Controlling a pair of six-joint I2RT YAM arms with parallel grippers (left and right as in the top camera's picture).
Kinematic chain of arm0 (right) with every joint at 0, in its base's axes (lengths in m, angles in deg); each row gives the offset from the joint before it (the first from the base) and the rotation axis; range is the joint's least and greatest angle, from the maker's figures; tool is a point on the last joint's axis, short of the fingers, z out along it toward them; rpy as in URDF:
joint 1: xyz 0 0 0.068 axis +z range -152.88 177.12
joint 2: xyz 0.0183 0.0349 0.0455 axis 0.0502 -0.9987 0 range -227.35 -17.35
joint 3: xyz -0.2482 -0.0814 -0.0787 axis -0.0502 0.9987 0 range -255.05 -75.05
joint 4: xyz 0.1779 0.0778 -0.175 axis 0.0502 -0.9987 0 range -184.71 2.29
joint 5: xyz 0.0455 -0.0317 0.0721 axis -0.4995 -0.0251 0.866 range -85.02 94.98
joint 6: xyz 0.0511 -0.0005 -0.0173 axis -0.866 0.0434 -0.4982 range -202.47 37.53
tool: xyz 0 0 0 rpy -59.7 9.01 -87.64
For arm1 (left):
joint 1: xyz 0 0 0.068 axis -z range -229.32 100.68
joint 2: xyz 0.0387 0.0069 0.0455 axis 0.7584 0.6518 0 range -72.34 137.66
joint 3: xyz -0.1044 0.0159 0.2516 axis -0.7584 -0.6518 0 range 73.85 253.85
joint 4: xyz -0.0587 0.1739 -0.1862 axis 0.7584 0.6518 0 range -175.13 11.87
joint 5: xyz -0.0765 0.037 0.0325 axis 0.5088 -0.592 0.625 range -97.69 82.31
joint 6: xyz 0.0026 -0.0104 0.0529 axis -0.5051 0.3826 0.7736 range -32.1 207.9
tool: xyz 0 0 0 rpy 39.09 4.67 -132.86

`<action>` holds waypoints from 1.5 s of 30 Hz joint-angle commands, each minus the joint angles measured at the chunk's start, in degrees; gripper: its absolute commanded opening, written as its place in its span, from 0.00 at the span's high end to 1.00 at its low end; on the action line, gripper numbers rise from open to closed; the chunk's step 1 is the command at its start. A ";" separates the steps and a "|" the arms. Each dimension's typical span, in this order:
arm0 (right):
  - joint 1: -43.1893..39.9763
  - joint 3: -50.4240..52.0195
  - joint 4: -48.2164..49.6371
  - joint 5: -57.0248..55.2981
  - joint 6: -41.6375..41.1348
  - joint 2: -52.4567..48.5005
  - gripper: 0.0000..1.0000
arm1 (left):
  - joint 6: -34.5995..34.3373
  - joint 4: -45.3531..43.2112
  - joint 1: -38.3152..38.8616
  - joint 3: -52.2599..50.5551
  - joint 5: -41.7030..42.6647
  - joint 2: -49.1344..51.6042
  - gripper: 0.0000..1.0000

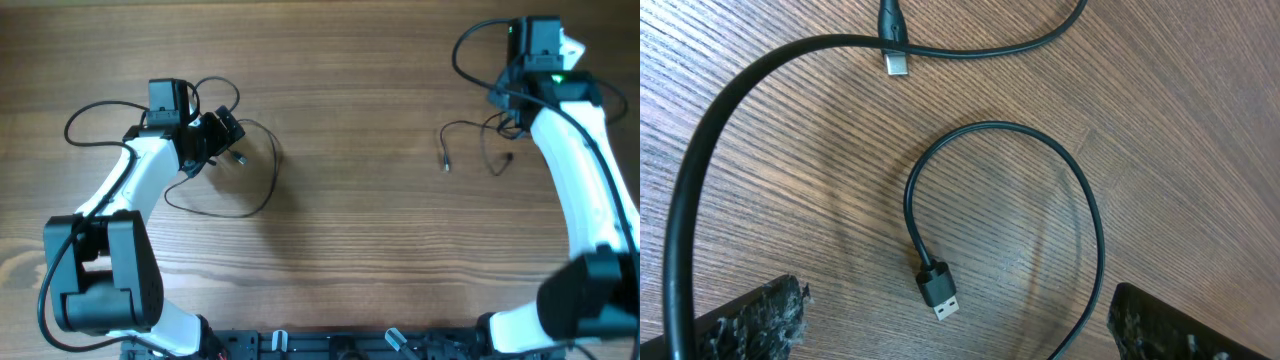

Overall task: Untangle cables
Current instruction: 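Move the right gripper back left toward the center cables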

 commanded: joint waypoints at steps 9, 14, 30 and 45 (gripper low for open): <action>-0.68 0.04 3.26 23.89 4.94 -8.41 0.17 | 0.24 -0.15 0.22 0.17 -0.35 0.48 0.00; -0.66 0.04 3.48 31.52 7.39 -8.41 0.00 | 0.24 -0.15 0.22 0.17 -0.35 0.48 0.00; 2.19 0.04 3.78 51.23 19.32 -10.71 0.00 | 0.24 -0.15 0.22 0.17 -0.35 0.48 0.00; 15.98 0.04 13.27 51.08 11.67 -19.93 0.00 | 0.26 -1.64 0.22 0.17 5.05 0.48 0.00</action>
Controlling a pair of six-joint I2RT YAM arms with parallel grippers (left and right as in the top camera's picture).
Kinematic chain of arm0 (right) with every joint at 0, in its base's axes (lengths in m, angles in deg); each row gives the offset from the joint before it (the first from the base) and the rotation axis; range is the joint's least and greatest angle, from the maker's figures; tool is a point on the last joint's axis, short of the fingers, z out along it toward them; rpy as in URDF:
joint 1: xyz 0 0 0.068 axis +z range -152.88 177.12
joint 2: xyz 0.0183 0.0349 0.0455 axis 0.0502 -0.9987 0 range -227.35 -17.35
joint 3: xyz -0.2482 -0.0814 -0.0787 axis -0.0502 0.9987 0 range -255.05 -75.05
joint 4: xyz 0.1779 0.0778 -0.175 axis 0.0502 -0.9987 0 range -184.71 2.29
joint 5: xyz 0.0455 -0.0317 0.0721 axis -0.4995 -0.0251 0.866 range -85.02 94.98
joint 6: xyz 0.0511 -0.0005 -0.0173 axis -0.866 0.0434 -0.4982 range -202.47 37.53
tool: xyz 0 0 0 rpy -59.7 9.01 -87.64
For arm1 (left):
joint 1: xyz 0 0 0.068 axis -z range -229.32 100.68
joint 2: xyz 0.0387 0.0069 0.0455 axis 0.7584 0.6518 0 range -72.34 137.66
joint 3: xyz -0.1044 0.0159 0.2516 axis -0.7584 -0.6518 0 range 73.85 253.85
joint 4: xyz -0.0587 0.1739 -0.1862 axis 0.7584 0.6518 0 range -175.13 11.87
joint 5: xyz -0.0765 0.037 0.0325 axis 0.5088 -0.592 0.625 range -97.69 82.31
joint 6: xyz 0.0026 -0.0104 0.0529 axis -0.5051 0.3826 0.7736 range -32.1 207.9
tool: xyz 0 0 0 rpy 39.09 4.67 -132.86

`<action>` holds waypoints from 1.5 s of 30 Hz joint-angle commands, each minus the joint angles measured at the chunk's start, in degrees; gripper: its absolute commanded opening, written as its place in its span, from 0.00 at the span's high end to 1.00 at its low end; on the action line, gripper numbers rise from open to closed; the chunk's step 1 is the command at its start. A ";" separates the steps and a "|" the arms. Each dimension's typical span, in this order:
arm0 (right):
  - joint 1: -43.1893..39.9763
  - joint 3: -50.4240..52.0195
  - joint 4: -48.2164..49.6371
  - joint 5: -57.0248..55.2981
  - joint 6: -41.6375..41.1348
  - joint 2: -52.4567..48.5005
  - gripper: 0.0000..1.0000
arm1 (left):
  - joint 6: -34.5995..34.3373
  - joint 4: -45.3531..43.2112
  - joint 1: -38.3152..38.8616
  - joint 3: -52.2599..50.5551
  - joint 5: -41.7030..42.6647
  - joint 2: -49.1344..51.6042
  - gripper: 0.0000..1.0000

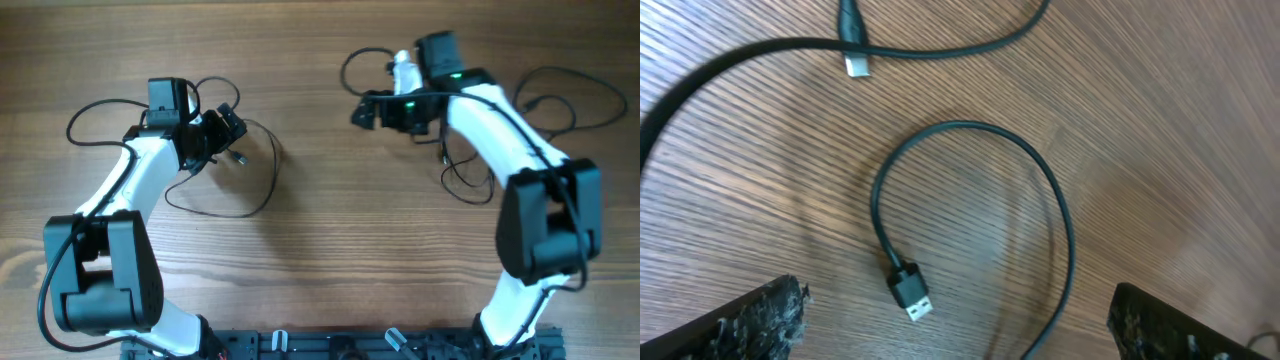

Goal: Untangle cables

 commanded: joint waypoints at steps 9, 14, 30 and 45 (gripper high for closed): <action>8.66 -0.04 4.74 -6.84 -7.93 -7.72 0.00 | 0.26 -0.17 0.22 0.17 -0.48 0.48 0.00; 10.58 -0.04 5.84 -9.05 -7.89 -8.20 0.00 | 0.26 -4.17 0.22 0.17 -0.63 0.48 0.30; 10.67 -0.04 8.50 -9.05 -7.41 -8.20 0.00 | -0.20 -4.33 8.55 0.17 -4.81 2.49 0.96; 10.67 -0.04 7.50 -10.56 -7.34 -8.20 0.00 | 5.01 5.64 16.50 6.12 -12.02 -0.39 0.00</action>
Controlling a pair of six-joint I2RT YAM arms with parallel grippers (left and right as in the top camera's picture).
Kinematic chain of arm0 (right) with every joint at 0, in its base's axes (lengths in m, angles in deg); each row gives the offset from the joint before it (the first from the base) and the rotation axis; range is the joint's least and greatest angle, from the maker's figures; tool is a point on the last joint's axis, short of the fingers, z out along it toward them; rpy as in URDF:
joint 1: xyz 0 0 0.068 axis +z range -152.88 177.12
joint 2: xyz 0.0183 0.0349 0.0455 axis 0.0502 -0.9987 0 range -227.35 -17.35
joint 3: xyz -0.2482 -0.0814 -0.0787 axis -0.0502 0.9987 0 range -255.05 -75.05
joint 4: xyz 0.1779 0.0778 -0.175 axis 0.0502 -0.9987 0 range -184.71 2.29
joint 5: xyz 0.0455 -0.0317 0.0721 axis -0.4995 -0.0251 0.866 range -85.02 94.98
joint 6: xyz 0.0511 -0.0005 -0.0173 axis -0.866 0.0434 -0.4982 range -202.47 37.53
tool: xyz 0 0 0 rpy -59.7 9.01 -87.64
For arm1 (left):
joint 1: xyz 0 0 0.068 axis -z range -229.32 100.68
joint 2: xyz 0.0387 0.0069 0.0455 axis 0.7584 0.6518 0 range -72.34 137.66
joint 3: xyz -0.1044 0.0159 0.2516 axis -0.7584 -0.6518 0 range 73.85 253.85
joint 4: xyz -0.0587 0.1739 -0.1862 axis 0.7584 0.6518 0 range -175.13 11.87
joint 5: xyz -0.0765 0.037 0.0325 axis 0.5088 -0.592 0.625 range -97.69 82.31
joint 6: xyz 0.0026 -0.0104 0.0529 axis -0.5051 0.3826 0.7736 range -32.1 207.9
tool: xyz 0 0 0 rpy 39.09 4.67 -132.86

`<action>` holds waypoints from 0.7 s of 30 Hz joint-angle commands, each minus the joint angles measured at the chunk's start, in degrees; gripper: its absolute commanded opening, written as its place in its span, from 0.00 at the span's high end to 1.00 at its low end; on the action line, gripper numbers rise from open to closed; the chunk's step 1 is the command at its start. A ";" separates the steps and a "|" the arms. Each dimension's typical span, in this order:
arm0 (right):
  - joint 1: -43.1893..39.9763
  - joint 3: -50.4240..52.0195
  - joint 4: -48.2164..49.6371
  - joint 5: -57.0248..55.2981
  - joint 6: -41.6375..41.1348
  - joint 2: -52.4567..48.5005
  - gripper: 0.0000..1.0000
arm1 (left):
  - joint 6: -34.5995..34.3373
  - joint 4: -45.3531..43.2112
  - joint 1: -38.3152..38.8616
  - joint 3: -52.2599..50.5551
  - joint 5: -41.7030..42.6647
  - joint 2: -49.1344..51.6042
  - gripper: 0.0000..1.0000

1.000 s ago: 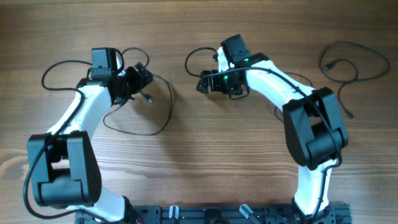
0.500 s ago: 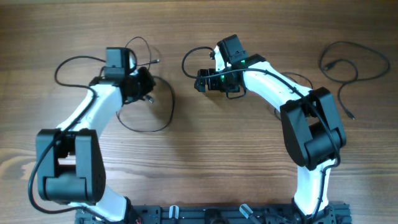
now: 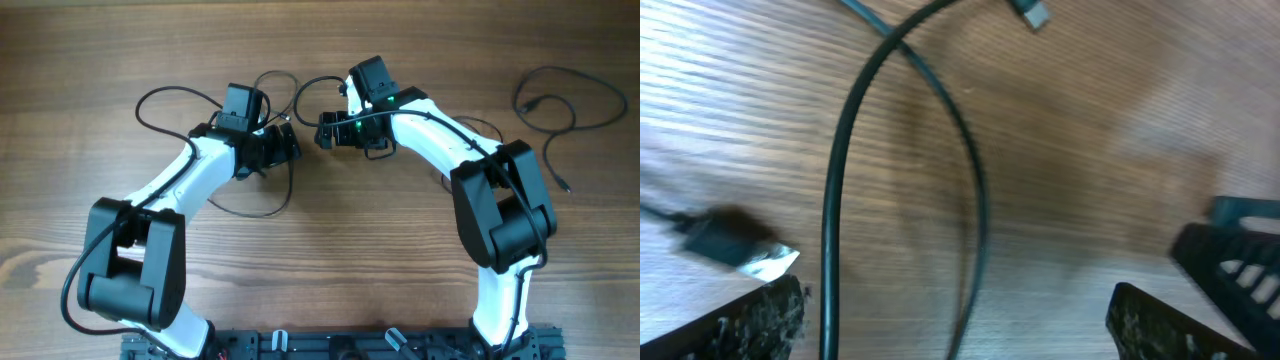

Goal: Untangle cables

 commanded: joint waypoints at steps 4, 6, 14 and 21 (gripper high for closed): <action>-0.02 -0.07 -0.07 -1.16 -0.07 -1.03 0.00 | 3.21 4.68 -0.22 9.35 -11.26 -5.53 0.00; -0.02 -0.04 -0.11 -1.16 -0.07 -1.03 0.00 | 3.21 3.76 -0.22 10.29 -14.19 -7.13 0.00; -0.02 -0.04 -0.11 -1.16 -0.04 -1.03 0.00 | 3.21 0.22 -0.22 9.94 -25.73 -7.98 0.02; -0.02 -0.07 -0.09 -1.14 -0.07 -1.03 0.00 | 6.71 -3.76 -0.17 9.86 -26.18 -5.49 0.03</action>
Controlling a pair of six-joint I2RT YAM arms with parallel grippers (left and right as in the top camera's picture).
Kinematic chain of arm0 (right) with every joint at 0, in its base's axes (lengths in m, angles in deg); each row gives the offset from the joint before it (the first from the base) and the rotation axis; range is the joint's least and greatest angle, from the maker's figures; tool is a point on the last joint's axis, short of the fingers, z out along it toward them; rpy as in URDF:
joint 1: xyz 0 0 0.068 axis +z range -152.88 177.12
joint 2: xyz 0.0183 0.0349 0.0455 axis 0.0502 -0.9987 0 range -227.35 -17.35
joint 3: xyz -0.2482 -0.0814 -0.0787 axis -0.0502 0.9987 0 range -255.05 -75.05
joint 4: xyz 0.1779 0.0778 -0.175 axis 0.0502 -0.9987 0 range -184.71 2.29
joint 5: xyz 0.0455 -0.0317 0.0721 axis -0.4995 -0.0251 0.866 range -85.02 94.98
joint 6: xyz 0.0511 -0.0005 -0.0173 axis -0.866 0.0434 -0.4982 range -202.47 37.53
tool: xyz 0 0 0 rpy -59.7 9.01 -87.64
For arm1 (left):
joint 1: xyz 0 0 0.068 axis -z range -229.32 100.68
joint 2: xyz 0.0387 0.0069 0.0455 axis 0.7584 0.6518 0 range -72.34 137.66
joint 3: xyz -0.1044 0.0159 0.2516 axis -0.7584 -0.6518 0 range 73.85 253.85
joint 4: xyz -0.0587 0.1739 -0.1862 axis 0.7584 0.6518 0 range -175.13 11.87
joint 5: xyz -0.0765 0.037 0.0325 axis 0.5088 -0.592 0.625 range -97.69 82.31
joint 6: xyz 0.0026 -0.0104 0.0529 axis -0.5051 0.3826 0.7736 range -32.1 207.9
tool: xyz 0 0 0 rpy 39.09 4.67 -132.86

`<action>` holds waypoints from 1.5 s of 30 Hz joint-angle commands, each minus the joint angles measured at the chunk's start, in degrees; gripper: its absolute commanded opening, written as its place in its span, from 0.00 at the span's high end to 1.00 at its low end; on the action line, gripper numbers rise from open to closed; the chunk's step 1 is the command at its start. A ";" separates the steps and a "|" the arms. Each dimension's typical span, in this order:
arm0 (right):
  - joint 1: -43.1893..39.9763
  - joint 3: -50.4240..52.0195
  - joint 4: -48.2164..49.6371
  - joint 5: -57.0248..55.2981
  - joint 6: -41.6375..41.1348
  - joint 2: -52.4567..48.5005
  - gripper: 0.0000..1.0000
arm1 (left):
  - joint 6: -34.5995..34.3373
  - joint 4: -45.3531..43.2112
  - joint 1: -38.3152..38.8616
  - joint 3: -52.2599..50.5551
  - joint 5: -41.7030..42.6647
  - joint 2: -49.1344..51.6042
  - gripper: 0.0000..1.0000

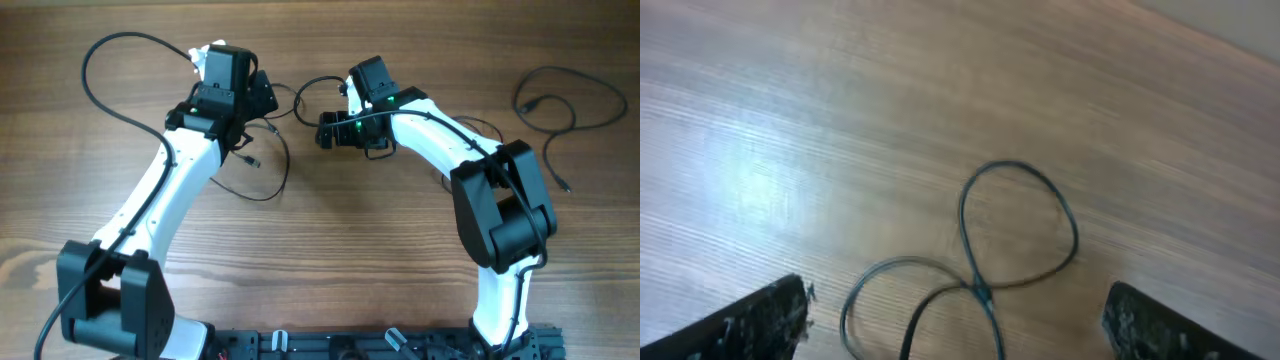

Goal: Untangle cables

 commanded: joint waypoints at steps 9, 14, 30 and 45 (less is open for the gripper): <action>-0.02 -0.04 -0.70 -0.76 -0.02 -1.03 0.00 | 14.08 -17.84 -0.22 0.02 -4.22 5.35 0.00; -0.02 -0.04 -0.70 -0.74 -0.04 -1.03 0.00 | 14.99 -17.09 -0.55 0.02 -4.24 5.75 0.00; -0.02 -0.04 -0.68 -0.76 -0.04 -1.03 0.00 | 2.91 3.08 -17.94 0.02 -5.73 8.83 0.79; -0.02 -0.04 -0.48 -0.76 -0.09 -1.03 0.00 | -5.40 11.87 -20.22 -0.44 20.46 10.29 0.94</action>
